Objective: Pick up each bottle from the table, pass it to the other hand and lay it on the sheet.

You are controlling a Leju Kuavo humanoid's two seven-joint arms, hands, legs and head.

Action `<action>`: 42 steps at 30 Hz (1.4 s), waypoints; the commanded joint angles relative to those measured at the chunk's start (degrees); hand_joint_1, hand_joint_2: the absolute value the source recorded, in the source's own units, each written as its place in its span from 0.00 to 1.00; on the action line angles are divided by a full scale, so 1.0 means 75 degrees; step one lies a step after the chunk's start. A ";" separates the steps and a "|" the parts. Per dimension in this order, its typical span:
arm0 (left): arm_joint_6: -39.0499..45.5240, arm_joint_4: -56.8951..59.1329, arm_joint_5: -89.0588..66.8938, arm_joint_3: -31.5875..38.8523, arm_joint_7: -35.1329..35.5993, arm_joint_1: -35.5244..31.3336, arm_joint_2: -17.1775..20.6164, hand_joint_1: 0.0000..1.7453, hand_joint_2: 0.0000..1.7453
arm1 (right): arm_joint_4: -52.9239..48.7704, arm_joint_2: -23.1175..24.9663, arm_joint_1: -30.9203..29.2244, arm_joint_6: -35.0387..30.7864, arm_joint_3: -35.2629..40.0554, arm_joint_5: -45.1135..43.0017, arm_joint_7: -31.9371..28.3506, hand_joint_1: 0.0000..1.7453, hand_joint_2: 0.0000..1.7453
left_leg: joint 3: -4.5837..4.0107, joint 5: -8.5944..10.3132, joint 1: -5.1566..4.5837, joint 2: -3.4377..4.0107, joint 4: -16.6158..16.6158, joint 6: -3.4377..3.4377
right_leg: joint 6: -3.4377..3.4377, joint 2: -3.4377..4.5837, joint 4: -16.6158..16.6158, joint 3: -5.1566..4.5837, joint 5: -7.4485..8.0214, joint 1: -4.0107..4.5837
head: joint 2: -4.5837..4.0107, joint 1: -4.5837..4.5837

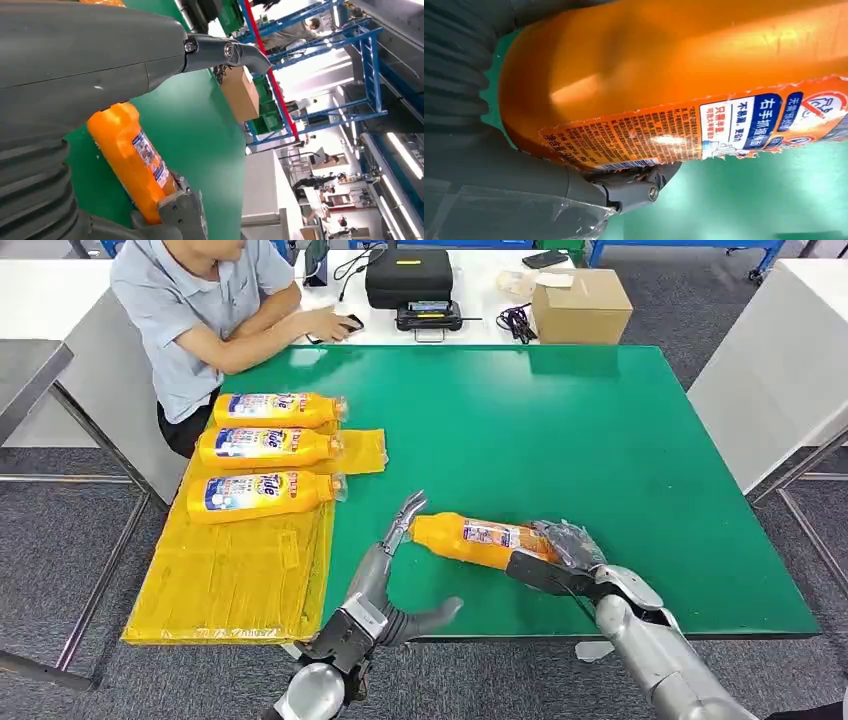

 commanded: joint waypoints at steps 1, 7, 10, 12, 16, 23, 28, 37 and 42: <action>-0.0001 0.0486 0.0032 -0.0144 -0.0004 -0.0306 0.0088 0.00 1.00 | 0.0707 0.0106 0.0263 0.0007 0.0120 -0.0005 0.0011 1.00 1.00 | -0.0005 0.0010 0.0017 -0.0017 -0.0009 -0.0018 | -0.0022 -0.0023 -0.0018 0.0008 0.0007 0.0018 | 0.0000 0.0000; 0.0417 0.0280 0.1007 0.0306 -0.0642 -0.0154 -0.0015 0.00 1.00 | -0.0035 0.0660 0.0722 -0.0746 -0.0571 -0.0469 -0.0446 1.00 1.00 | -0.0007 0.0006 0.0019 -0.0002 -0.0004 -0.0018 | -0.0023 -0.0007 -0.0015 0.0002 0.0009 0.0020 | 0.0000 0.0000; 0.0399 0.0121 0.2178 0.0613 -0.0888 0.0013 0.0013 0.00 1.00 | -0.0894 0.1201 0.1147 -0.0945 -0.1313 -0.1151 -0.0599 1.00 1.00 | -0.0011 0.0005 0.0018 0.0008 -0.0007 -0.0021 | -0.0026 0.0002 -0.0011 -0.0003 0.0009 0.0019 | 0.0000 0.0003; 0.0293 0.0035 0.2647 0.0646 -0.0960 0.0117 0.0070 0.00 1.00 | -0.1142 0.1337 0.1213 -0.0836 -0.1479 -0.1372 -0.0560 1.00 1.00 | -0.0007 -0.0003 0.0011 0.0021 -0.0004 -0.0017 | -0.0019 0.0017 0.0000 -0.0005 0.0003 0.0011 | 0.0000 0.0003; 0.0205 -0.0164 0.3512 0.0817 -0.1204 0.0431 0.0111 0.00 1.00 | -0.1330 0.1452 0.1266 -0.0715 -0.1725 -0.1643 -0.0564 1.00 1.00 | -0.0028 -0.0003 0.0017 0.0032 -0.0004 -0.0022 | -0.0026 0.0023 0.0001 -0.0028 0.0006 0.0018 | 0.0000 0.0000; -0.0210 0.0018 0.4794 0.1124 -0.0936 0.0577 0.0132 0.00 1.00 | -0.1584 0.1658 0.1222 -0.0780 -0.1815 -0.1834 -0.0856 1.00 1.00 | -0.0069 0.0001 0.0012 0.0021 -0.0003 -0.0014 | -0.0019 0.0017 0.0005 -0.0060 0.0002 0.0011 | 0.0000 0.0003; -0.1228 0.0366 0.6178 0.1408 -0.0282 0.0690 0.0250 0.00 1.00 | -0.2003 0.1974 0.1069 -0.0820 -0.1784 -0.2273 -0.1247 1.00 1.00 | -0.0082 0.0004 0.0000 0.0019 -0.0006 -0.0012 | -0.0015 0.0018 0.0005 -0.0077 0.0005 -0.0003 | 0.0000 0.0000; -0.1962 0.0777 0.6252 0.1060 -0.0274 0.0435 0.0377 0.00 1.00 | -0.2364 0.1774 0.1104 0.0192 -0.1006 -0.2859 -0.1660 1.00 1.00 | -0.0086 0.0004 0.0001 0.0011 -0.0005 -0.0010 | -0.0013 0.0011 0.0005 -0.0080 0.0003 -0.0003 | 0.0000 0.0000; -0.2487 0.1006 0.6254 0.0919 -0.0391 0.0238 0.0335 0.00 1.00 | -0.2285 0.1620 0.1140 0.1026 -0.0575 -0.3035 -0.1992 1.00 1.00 | -0.0089 0.0006 0.0005 0.0003 -0.0004 -0.0012 | -0.0016 0.0002 0.0002 -0.0078 0.0004 0.0001 | 0.0000 0.0003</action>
